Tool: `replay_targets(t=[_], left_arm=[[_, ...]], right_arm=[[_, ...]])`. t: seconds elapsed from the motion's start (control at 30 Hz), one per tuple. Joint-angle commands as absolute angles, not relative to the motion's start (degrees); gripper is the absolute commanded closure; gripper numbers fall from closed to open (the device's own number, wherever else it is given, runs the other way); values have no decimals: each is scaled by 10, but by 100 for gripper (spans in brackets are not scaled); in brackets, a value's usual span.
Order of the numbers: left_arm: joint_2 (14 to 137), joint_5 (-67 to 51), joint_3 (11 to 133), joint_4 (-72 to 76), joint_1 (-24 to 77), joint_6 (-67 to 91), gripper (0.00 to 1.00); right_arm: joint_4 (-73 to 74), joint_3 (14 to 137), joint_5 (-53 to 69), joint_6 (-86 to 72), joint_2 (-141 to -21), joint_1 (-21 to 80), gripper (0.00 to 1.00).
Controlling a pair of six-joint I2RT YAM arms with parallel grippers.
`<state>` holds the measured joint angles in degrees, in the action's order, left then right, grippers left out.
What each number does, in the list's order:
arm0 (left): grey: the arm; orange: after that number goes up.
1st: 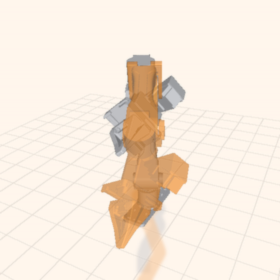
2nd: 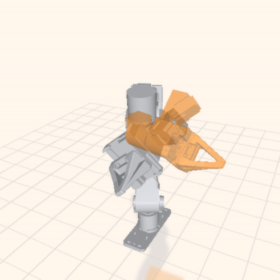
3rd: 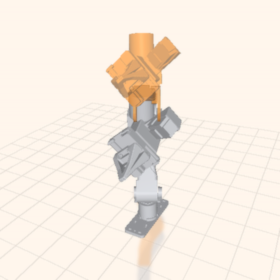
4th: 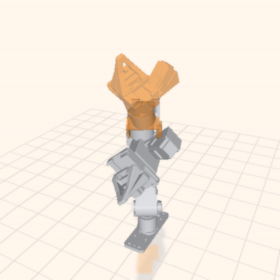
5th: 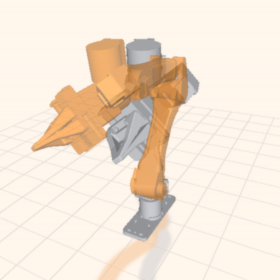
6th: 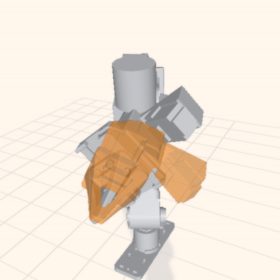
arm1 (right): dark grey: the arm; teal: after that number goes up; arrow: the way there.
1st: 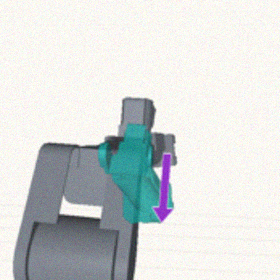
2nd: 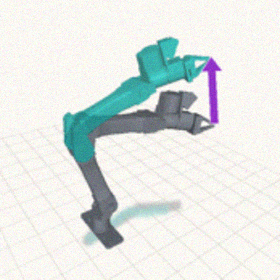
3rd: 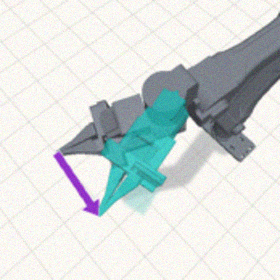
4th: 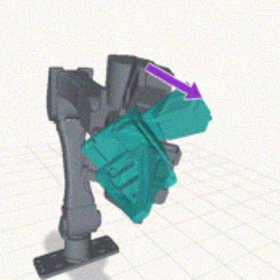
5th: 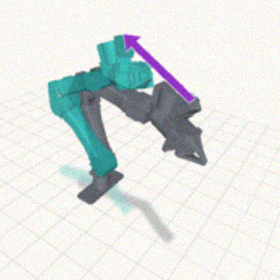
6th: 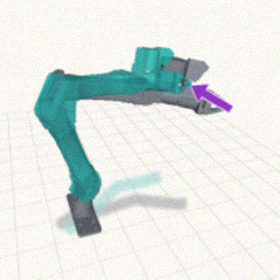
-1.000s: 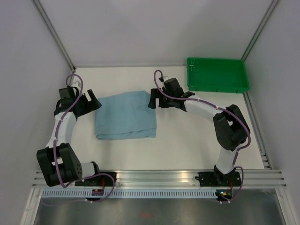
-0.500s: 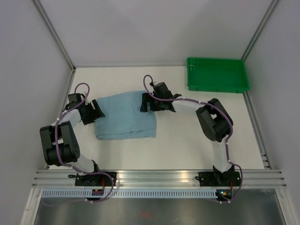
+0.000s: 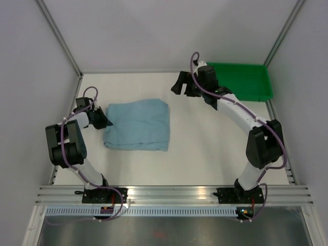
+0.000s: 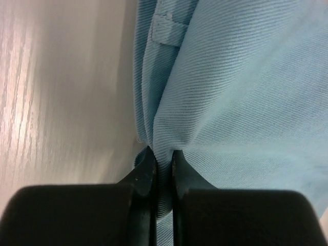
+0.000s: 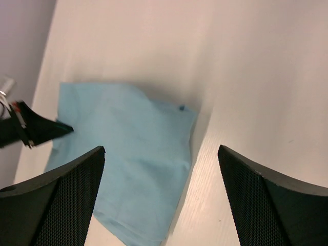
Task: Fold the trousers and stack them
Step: Neatly place the folded trousers to the corner
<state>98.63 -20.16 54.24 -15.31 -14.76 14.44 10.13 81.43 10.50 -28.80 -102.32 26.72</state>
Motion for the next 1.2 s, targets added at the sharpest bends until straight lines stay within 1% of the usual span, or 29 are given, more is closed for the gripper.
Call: replay_targets(t=[0.0, 0.03, 0.17, 0.2, 0.43, 0.7, 0.77, 0.8, 0.83, 0.87, 0.93, 1.07, 1.17], left_arm=[[1029, -165, 593, -149, -147, 163, 98], [1036, -160, 593, -161, -147, 169, 98], [1078, -138, 702, -169, -163, 214, 98], [1105, -138, 721, -168, -170, 223, 98], [1263, -121, 969, -216, -206, 257, 98], [1367, -89, 1108, -215, -255, 336, 98], [1414, -103, 1180, -219, -258, 317, 98], [1435, -107, 1257, -247, -258, 307, 98], [1456, -114, 1289, -256, -259, 282, 98], [1472, -126, 1300, -251, -263, 282, 98], [1470, -141, 1282, -234, -274, 285, 97], [1477, -153, 1301, -265, -280, 197, 95], [1477, -135, 1312, -284, -280, 127, 89]], right_arm=[[122, 837, 89, -295, -966, 229, 2], [127, 835, 89, -294, -960, 223, 2], [136, 823, 60, -279, -943, 215, 2], [135, 818, 58, -279, -942, 215, 2], [136, 825, 83, -305, -979, 216, 2], [126, 824, 85, -329, -1018, 225, 2], [125, 824, 83, -332, -1022, 229, 2], [126, 825, 80, -333, -1026, 231, 2], [125, 826, 79, -336, -1027, 232, 2], [127, 827, 77, -337, -1029, 233, 2], [132, 829, 73, -336, -1031, 235, 2], [141, 831, 69, -337, -1030, 236, 2], [150, 834, 67, -337, -1034, 237, 2]])
